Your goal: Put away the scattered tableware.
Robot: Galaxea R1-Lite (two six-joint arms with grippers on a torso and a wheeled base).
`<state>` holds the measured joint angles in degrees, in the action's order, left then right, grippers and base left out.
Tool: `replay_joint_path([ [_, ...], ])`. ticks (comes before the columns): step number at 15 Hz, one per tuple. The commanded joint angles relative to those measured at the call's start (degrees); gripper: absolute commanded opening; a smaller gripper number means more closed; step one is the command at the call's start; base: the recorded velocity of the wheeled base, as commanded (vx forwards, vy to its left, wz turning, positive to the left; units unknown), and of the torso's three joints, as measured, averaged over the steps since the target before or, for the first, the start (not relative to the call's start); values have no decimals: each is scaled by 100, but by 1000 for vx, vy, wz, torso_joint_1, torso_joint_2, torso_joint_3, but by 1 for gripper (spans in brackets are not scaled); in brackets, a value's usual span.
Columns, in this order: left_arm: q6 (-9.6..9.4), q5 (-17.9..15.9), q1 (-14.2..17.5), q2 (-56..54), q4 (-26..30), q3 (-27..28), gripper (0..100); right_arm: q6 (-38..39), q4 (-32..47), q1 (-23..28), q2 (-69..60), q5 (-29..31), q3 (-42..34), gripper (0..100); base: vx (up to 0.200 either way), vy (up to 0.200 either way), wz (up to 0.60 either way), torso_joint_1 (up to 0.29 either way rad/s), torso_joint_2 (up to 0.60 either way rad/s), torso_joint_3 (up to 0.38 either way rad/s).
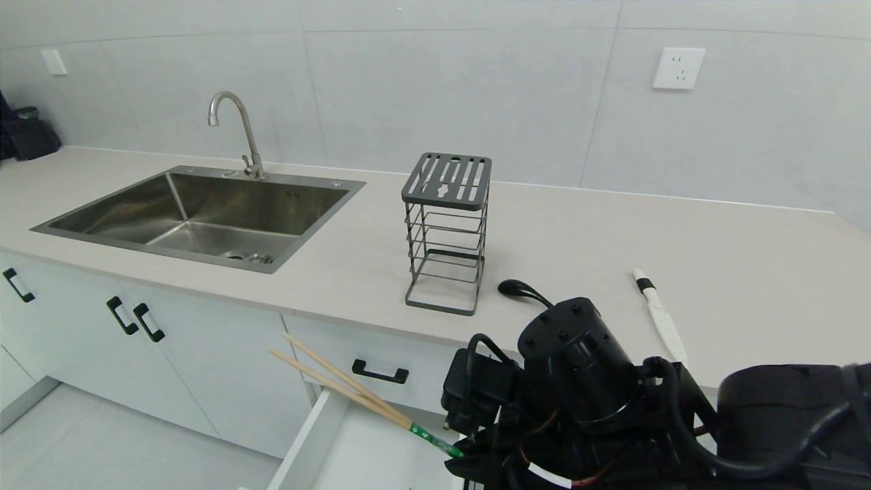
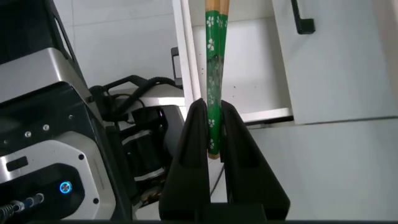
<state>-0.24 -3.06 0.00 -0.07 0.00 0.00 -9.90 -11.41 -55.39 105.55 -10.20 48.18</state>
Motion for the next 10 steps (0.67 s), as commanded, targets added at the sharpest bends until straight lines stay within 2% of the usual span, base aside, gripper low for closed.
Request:
replay_joint_path([
  [1,-2,-2,0,7,0,0,100,6,7,-15,212,-8,174,0,0,0,0,-242,447,232],
  [10,-2,-2,0,7,0,0,100,85,280,-68,441,-17,500,0,0,0,0,-251,487,232],
])
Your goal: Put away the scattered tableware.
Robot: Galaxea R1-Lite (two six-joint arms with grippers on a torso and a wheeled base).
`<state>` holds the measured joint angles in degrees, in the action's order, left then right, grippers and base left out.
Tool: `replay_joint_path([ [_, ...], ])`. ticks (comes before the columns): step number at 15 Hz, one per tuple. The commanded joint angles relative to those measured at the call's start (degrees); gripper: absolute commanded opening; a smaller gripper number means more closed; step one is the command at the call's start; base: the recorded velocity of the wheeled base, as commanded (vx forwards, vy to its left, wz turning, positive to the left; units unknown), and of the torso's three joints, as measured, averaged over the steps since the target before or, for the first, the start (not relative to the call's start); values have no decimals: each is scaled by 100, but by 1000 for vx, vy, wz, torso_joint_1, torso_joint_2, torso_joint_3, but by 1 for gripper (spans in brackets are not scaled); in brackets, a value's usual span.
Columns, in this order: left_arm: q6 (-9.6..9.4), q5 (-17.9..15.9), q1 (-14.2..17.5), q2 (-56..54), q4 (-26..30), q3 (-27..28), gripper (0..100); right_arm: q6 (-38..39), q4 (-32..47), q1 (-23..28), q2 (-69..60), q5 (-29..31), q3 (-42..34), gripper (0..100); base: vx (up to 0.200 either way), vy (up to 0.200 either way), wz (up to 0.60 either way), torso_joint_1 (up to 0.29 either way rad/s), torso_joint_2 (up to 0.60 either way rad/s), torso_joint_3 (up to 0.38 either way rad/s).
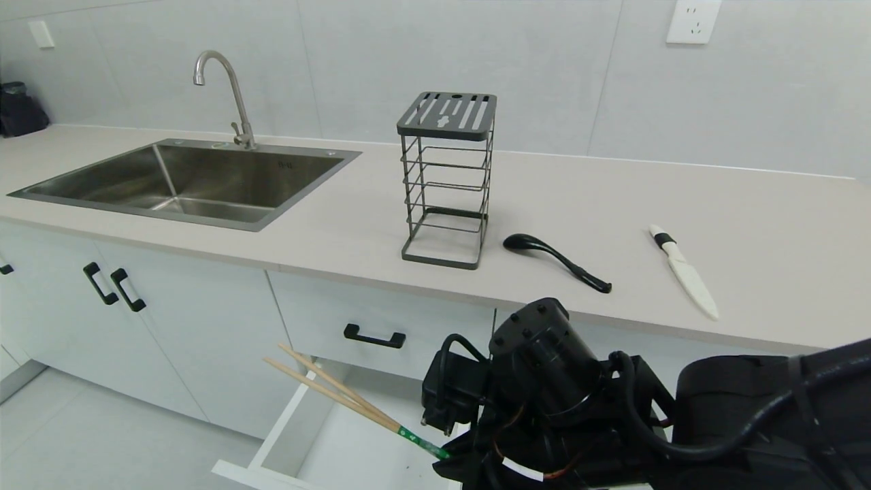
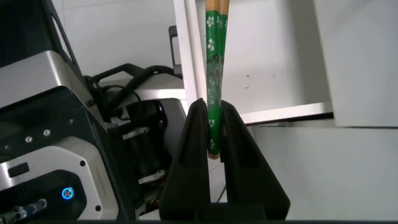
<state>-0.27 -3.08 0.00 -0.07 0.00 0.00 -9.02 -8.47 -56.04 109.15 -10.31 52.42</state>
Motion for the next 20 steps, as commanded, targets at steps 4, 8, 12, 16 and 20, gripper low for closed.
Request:
replay_joint_path([
  [4,-8,1,0,7,0,0,100,-21,-5,-3,273,-6,269,0,0,0,0,-55,108,54],
  [8,0,1,0,7,0,0,100,-65,-5,14,431,3,286,0,0,0,0,0,0,0],
  [12,0,1,0,7,0,0,100,-82,-14,32,633,3,330,0,0,0,0,-143,270,129],
  [16,-8,1,0,7,0,0,100,-197,-14,67,853,3,471,0,0,0,0,-241,419,177],
  [20,0,1,0,7,0,0,100,-381,-5,243,1178,21,814,0,0,0,0,-222,321,124],
])
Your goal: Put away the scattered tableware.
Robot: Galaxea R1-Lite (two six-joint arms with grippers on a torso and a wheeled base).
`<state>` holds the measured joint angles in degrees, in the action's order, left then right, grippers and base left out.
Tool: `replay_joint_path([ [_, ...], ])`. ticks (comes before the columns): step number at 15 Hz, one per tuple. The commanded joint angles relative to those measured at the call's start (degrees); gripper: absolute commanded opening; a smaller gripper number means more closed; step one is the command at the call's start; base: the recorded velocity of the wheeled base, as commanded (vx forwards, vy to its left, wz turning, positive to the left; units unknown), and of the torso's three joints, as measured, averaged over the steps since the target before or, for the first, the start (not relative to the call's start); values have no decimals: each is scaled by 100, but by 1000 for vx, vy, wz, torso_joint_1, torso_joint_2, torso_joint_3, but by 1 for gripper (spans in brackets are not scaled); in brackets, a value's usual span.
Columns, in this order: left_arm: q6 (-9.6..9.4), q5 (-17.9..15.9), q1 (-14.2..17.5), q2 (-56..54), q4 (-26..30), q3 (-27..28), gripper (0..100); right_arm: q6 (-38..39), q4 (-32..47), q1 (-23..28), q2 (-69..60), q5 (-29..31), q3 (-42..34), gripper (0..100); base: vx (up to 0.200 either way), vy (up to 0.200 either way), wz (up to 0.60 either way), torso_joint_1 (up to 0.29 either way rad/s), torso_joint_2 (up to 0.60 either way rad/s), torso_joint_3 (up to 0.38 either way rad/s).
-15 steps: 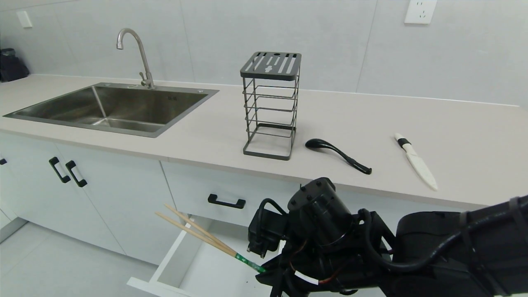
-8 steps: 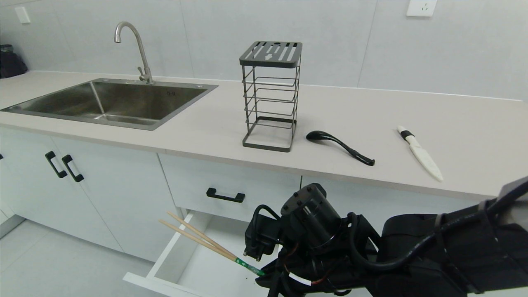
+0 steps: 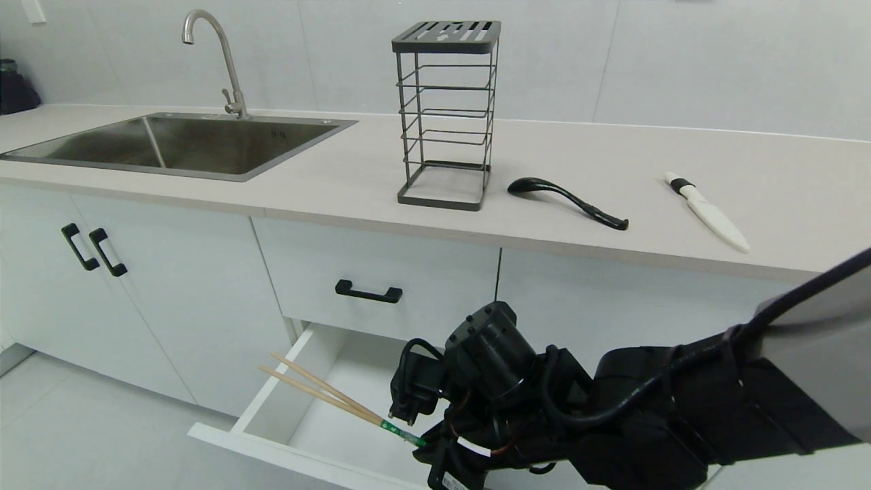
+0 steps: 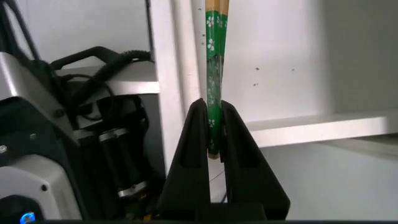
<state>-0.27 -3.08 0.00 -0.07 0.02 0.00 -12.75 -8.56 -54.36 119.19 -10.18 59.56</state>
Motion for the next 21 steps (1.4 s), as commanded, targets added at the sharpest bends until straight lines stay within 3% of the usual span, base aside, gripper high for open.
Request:
replay_joint_path([
  [1,-8,1,0,7,-2,0,100,-17,3,101,263,16,108,0,0,0,0,-100,198,119],
  [9,0,1,0,7,-2,0,100,-26,-6,356,1010,165,671,0,0,0,0,-11,77,31],
  [21,0,1,0,7,-2,0,100,-26,214,321,1915,622,1576,0,0,0,0,0,0,0],
])
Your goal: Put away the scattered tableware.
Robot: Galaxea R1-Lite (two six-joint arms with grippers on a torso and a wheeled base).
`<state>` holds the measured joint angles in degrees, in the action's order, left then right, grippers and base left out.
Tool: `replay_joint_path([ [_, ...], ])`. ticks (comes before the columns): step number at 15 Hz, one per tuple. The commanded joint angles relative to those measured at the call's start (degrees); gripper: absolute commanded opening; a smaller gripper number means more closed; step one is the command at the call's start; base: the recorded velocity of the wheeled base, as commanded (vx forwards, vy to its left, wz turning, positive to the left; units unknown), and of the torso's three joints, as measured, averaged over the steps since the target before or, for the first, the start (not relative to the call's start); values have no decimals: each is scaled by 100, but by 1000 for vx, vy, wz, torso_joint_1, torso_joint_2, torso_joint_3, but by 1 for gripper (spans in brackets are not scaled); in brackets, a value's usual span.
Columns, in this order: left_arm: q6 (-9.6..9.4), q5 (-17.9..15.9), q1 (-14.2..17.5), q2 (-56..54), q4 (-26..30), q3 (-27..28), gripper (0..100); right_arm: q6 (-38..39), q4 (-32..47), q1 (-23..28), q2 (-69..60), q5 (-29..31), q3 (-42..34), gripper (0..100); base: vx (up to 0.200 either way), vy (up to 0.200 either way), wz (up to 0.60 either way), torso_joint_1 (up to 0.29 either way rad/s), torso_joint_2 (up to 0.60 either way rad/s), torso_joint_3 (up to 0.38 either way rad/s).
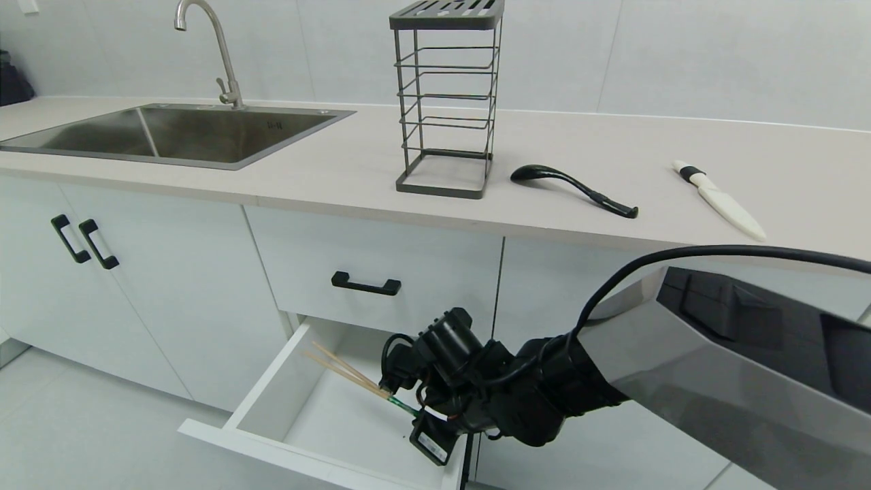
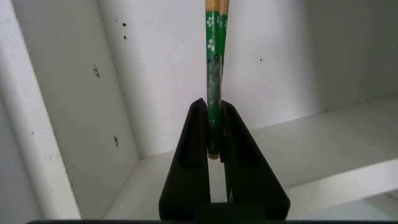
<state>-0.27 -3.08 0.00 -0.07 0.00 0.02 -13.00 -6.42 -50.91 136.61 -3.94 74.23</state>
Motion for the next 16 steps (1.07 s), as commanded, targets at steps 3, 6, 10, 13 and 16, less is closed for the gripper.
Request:
replay_joint_path([
  [3,0,1,0,7,0,-2,100,-1,115,-60,331,77,391,0,0,0,0,0,0,0],
  [6,0,1,0,7,0,-2,100,-1,370,-68,542,323,786,0,0,0,0,0,0,0],
  [10,-8,1,0,7,0,-2,100,-1,563,-121,797,332,1190,0,0,0,0,0,0,0],
  [13,0,1,0,7,0,-2,100,-45,713,-174,999,332,1375,0,0,0,0,0,0,0],
  [16,0,1,0,7,0,-2,100,-80,722,-218,1043,332,1393,0,0,0,0,0,0,0],
])
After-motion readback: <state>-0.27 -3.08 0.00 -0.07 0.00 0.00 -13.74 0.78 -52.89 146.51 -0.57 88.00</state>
